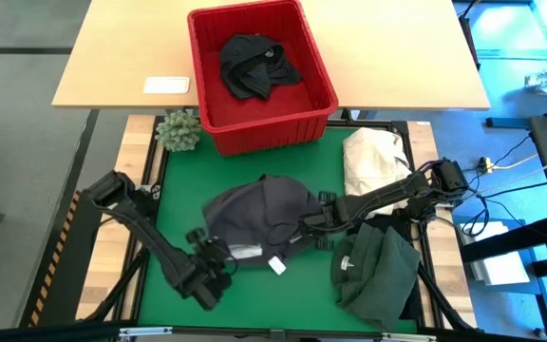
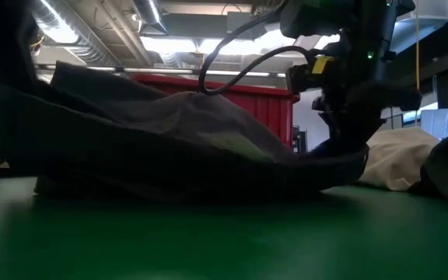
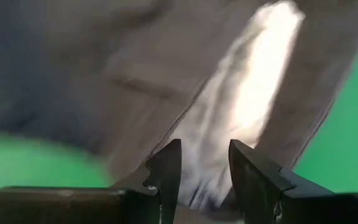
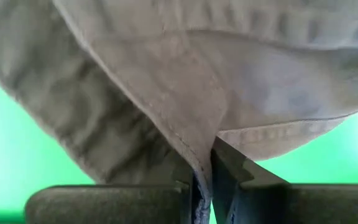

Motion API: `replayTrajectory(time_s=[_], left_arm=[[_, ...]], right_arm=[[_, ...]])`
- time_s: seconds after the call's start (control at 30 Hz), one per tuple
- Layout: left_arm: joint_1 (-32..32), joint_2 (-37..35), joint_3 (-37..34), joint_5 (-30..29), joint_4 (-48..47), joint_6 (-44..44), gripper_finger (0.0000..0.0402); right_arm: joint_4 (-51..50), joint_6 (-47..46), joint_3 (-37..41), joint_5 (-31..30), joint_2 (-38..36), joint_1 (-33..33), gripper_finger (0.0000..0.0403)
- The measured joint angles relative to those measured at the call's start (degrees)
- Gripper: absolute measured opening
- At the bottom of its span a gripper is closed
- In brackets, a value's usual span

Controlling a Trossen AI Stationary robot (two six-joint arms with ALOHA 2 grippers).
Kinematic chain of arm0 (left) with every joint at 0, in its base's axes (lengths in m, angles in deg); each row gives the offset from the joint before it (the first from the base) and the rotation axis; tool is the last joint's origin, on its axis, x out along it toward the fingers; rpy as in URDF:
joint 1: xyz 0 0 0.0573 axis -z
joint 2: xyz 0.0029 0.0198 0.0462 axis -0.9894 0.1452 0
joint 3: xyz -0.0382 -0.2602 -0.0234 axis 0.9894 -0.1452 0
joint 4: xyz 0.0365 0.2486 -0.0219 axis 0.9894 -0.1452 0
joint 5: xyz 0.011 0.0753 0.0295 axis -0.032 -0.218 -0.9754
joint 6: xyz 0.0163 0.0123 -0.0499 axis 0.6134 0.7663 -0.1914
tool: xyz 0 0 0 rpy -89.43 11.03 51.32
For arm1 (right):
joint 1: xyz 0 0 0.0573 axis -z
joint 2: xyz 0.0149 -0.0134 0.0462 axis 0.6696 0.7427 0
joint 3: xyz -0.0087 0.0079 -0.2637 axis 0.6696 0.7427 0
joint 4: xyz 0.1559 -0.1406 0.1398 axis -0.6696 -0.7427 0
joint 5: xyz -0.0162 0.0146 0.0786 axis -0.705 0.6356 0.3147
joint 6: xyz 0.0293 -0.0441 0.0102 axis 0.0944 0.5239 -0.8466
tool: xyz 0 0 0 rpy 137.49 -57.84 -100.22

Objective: Fold laundry
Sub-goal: Fold the gray pants

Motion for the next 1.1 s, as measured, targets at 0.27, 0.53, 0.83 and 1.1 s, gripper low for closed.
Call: replayTrajectory(time_s=[0.27, 0.53, 0.83, 1.1], left_arm=[[4.26, -0.11, 2.27, -0.41, -17.15, -10.1, 0.0128], [6.06, -0.13, 4.43, 4.66, -16.8, -16.08, 0.0128], [8.04, -0.12, 3.66, 12.94, -19.51, -17.19, 0.0132], [9.6, -1.28, 3.66, 14.04, -22.74, -17.9, 0.0177]], right_arm=[[7.92, -5.39, -0.02, 5.96, 0.0, -0.06, 0.0033], [16.07, -5.66, -0.01, 9.63, 0.0, -0.04, 0.0033], [16.45, -5.46, 0.0, 9.63, 0.0, -0.04, 0.0033], [16.45, -4.19, 0.0, 9.58, 0.0, -0.03, 0.0033]])
